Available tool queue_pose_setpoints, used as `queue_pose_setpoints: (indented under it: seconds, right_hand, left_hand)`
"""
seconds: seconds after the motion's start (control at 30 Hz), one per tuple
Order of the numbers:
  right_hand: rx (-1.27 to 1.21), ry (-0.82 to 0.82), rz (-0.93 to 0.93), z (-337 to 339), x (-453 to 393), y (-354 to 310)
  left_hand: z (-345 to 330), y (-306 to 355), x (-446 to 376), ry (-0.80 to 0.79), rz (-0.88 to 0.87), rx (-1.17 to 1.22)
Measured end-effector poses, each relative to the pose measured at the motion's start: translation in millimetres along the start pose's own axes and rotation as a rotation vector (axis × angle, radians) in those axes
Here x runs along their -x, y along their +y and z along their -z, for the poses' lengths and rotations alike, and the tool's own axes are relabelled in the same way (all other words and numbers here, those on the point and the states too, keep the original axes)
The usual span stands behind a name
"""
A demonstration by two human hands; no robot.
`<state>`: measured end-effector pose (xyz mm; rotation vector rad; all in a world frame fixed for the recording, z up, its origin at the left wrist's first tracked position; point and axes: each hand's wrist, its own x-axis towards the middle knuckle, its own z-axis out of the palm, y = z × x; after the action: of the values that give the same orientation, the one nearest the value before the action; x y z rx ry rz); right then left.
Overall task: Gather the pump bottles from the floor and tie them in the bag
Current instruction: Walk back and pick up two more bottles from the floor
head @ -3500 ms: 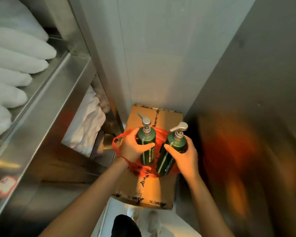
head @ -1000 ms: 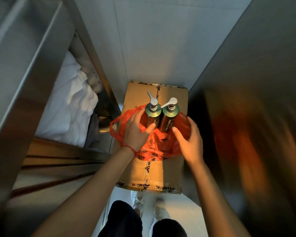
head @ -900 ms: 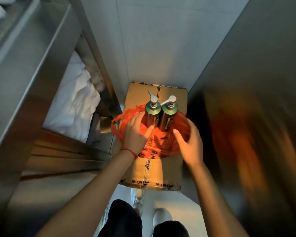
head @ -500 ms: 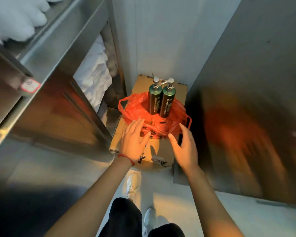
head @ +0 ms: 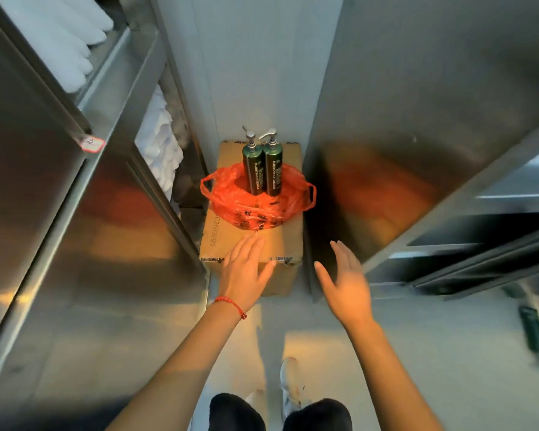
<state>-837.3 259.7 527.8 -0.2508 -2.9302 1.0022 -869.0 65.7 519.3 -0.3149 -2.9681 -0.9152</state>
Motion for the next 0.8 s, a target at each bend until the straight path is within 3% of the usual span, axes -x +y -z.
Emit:
queue_pose_setpoints:
  seconds: [0.4, 0.8]
  right_hand:
    - [0.053, 0.235, -0.353, 72, 143, 64]
    - [0.088, 0.554, -0.697, 203, 323, 191]
  left_hand:
    - [-36, 95, 50, -0.161, -0.407, -0.032]
    - [-141, 320, 134, -0.334, -0.868, 0.027]
